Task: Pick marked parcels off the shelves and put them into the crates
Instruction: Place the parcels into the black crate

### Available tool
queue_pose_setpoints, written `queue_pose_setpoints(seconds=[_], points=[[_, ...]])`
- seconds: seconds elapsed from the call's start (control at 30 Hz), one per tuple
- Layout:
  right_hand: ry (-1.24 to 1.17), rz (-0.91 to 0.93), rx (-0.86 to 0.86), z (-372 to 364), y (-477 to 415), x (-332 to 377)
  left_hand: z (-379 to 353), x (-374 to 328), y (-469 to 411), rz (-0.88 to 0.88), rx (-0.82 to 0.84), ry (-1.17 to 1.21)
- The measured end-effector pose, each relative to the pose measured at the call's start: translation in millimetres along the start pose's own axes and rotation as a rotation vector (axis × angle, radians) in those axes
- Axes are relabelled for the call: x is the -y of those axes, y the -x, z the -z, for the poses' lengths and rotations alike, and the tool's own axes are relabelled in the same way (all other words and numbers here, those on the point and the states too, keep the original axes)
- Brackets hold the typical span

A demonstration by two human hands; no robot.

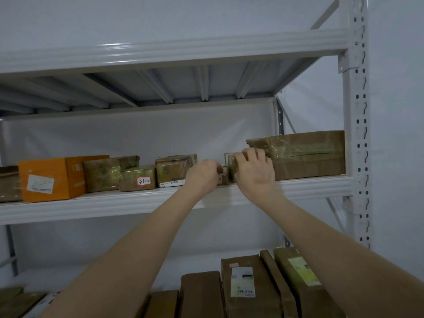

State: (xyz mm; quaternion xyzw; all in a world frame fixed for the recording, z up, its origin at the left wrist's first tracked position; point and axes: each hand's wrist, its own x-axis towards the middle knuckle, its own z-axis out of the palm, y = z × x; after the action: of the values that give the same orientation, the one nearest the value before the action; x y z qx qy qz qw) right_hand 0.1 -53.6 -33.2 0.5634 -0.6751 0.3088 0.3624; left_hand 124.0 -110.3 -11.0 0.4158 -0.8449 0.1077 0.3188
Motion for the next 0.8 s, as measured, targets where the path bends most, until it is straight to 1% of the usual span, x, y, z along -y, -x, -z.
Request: queue_pose_setpoints(seconds=[0.03, 0.07, 0.13, 0.17, 0.23, 0.3, 0.43, 0.5, 0.57, 0.63, 0.67, 0.7, 0.73, 0.8], points=[[-0.061, -0.034, -0.091, 1, 4, 4, 3, 3, 5, 0.023, -0.071, 0.088], [-0.117, -0.096, -0.082, 4, 8, 8, 4, 7, 10, 0.049, -0.143, 0.17], [-0.205, -0.229, 0.12, 6, 14, 16, 5, 15, 18, 0.113, -0.249, 0.271], [-0.259, -0.274, 0.215, 5, 17, 18, 5, 17, 22, 0.157, -0.256, 0.292], [-0.358, -0.303, 0.273, 5, 20, 21, 9, 19, 31, 0.231, -0.186, 0.313], [-0.37, -0.281, 0.276, 4, 22, 20, 12, 19, 38, 0.246, -0.13, 0.316], [-0.413, -0.31, 0.221, 5, 26, 21, 15, 18, 51, 0.237, -0.205, 0.374], [-0.369, -0.277, 0.192, 6, 30, 21, 15, 17, 54, 0.24, -0.211, 0.394], [-0.276, -0.19, 0.105, 8, 32, 23, 14, 14, 53, 0.226, -0.21, 0.389], [-0.21, -0.009, -0.015, 8, 31, 27, 13, 11, 50, 0.195, -0.198, 0.361], [-0.169, 0.094, -0.027, 6, 30, 30, 12, 10, 49, 0.172, -0.186, 0.334], [-0.131, 0.172, -0.011, 5, 28, 33, 12, 9, 48, 0.149, -0.18, 0.302], [-0.102, 0.21, 0.022, 3, 26, 35, 12, 10, 46, 0.132, -0.189, 0.273], [-0.044, 0.205, 0.108, 2, 20, 37, 15, 17, 45, 0.112, -0.244, 0.222]])
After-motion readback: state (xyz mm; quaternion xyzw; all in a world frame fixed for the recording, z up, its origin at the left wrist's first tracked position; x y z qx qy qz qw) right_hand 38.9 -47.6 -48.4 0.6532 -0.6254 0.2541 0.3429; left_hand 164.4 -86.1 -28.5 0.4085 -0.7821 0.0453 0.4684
